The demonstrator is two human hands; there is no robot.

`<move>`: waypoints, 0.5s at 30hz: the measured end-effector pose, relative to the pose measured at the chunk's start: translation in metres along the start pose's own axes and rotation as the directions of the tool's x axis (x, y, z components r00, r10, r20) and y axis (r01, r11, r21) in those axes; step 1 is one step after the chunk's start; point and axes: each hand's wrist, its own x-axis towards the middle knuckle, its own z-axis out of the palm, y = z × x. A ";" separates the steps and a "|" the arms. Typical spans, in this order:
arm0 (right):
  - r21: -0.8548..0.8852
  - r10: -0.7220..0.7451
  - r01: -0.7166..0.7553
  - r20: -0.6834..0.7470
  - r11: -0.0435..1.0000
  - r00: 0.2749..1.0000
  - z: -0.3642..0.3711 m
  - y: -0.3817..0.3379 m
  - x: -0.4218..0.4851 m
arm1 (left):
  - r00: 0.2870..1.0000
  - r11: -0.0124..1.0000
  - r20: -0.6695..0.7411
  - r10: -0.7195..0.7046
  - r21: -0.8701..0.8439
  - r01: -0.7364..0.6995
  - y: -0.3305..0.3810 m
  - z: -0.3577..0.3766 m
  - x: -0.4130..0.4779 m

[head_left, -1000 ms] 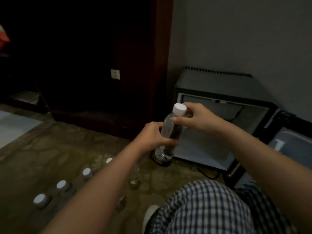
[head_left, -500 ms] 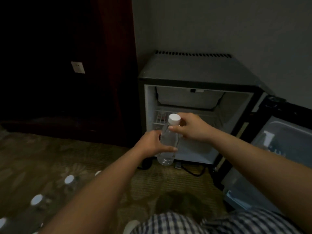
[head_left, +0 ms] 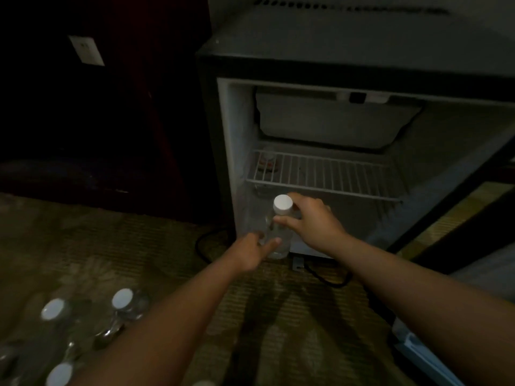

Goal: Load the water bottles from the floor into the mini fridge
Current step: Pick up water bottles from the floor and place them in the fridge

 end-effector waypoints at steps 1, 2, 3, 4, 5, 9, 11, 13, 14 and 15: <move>-0.004 0.003 -0.003 0.003 1.000 1.000 0.006 0.003 0.007 | 1.000 0.999 -0.003 -0.017 -0.033 0.017 -0.005 0.003 0.007; -0.001 0.006 -0.006 0.008 1.000 1.000 0.012 0.007 0.014 | 0.999 0.998 -0.014 -0.030 -0.061 0.029 -0.011 0.006 0.015; 0.006 0.011 -0.011 0.019 1.000 1.000 0.017 0.011 0.020 | 0.999 0.997 -0.031 -0.039 -0.073 0.037 -0.014 0.007 0.021; 0.015 0.010 -0.010 0.034 1.000 0.999 0.022 0.013 0.025 | 0.998 0.996 -0.047 -0.045 -0.080 0.042 -0.017 0.008 0.027; 0.019 0.013 -0.014 0.052 1.000 0.999 0.028 0.016 0.031 | 0.997 0.995 -0.058 -0.051 -0.088 0.046 -0.020 0.008 0.034; 0.056 0.048 -0.050 0.032 0.997 0.998 0.044 0.023 0.048 | 0.987 0.968 -0.123 -0.102 -0.240 0.070 -0.023 0.009 0.052; 0.144 0.096 -0.096 0.008 0.985 0.995 0.050 0.027 0.056 | 0.978 0.923 -0.146 -0.149 -0.376 0.084 -0.025 0.013 0.064; 0.163 0.138 -0.135 -0.011 0.977 0.990 0.057 0.029 0.064 | 0.963 0.837 -0.130 -0.237 -0.531 0.135 -0.025 0.017 0.072; 0.163 0.157 -0.152 -0.017 0.975 0.988 0.060 0.030 0.067 | 0.953 0.782 -0.123 -0.278 -0.605 0.150 -0.025 0.020 0.076; 0.165 0.171 -0.167 -0.016 0.972 0.985 0.062 0.030 0.070 | 0.941 0.724 -0.120 -0.315 -0.672 0.157 -0.024 0.022 0.079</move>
